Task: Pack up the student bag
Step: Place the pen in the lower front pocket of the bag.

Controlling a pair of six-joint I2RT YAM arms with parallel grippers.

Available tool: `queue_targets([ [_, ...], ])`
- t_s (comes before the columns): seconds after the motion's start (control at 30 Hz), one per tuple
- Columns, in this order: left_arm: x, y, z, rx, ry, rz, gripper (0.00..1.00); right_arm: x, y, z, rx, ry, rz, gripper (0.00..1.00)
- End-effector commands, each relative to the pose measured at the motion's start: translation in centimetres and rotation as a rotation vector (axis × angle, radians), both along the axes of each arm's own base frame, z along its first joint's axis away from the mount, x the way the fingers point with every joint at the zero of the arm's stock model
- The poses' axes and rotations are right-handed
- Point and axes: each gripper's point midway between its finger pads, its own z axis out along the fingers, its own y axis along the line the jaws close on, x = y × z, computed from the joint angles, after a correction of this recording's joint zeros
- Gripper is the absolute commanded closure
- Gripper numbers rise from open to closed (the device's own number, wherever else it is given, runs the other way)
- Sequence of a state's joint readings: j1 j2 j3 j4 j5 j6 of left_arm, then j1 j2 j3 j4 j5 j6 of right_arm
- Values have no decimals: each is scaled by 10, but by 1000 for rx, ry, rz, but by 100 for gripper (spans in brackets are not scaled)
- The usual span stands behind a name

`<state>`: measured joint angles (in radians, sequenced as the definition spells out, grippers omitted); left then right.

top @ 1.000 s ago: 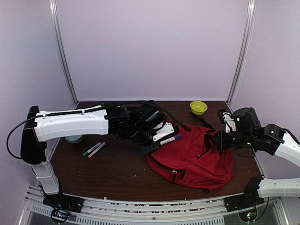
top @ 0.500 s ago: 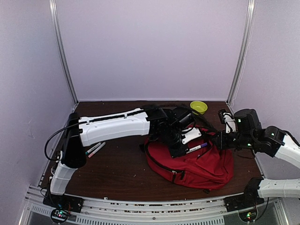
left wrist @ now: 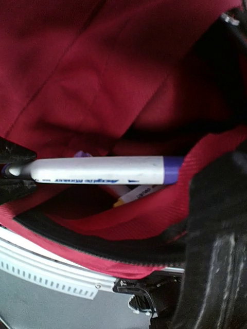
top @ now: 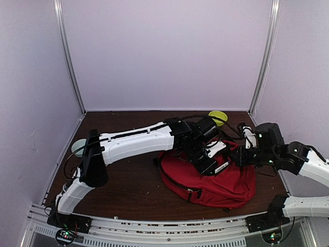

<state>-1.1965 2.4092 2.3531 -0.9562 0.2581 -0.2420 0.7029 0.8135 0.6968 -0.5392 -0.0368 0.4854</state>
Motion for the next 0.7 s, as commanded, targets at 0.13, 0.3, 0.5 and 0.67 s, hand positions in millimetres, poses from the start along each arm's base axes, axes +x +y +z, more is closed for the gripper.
queue_targets([
  [0.13, 0, -33, 16, -164, 207, 110, 100, -1, 7, 7, 48, -19, 17, 100],
  [0.3, -4, -44, 16, -215, 290, 110, 100, -1, 6, 6, 54, -23, 15, 100],
  [0.5, -9, -45, 14, -230, 318, 97, 93, 1, 10, 1, 47, -17, 23, 100],
  [0.67, -18, -49, 27, -291, 339, 25, 65, 0, 10, 0, 45, -10, 26, 100],
])
